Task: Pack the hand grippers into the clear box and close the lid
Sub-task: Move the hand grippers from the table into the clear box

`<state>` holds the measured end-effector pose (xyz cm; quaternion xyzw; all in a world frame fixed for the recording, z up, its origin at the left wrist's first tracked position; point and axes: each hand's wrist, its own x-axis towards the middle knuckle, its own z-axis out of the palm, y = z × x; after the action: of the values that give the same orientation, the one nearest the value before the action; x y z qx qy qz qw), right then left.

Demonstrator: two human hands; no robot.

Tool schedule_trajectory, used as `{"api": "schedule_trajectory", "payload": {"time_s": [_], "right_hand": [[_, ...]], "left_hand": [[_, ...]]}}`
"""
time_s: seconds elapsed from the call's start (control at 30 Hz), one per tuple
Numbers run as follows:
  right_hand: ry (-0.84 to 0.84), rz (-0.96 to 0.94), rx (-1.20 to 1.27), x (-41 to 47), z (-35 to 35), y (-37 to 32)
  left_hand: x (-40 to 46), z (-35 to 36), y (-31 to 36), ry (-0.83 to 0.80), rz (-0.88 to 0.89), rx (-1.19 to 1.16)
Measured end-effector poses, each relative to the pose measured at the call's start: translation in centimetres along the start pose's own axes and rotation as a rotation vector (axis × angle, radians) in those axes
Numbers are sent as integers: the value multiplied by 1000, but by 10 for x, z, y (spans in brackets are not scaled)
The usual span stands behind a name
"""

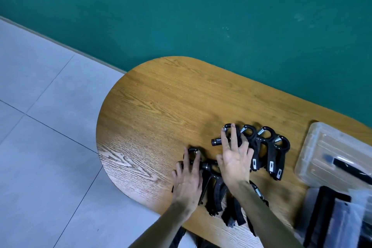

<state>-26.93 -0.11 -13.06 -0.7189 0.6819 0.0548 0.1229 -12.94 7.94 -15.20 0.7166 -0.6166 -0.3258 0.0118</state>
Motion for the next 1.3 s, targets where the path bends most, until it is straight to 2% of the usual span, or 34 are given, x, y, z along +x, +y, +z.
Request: {"api": "schedule_trajectory", "payload": {"time_s": [0.2,0.43,0.53,0.87,1.0,1.3], "right_hand": [[51,37,16,-21,-43,19],[128,122,72,-55,-84,51],[158,158,75,-72,-98,73],[254,313,106,-121,-120,170],[293,384,141,-142,-119,203],[327,485,166,-189,-112,265]], "left_hand": [[5,-32,35,75,2,-30],[1,-47,99,244,-44,14],[-8,-43,132,299,4,-17],[-41,-10,242,273,194,-15],[-59,11,279,260,220,-43],[-88,57,329,246,297,10]]}}
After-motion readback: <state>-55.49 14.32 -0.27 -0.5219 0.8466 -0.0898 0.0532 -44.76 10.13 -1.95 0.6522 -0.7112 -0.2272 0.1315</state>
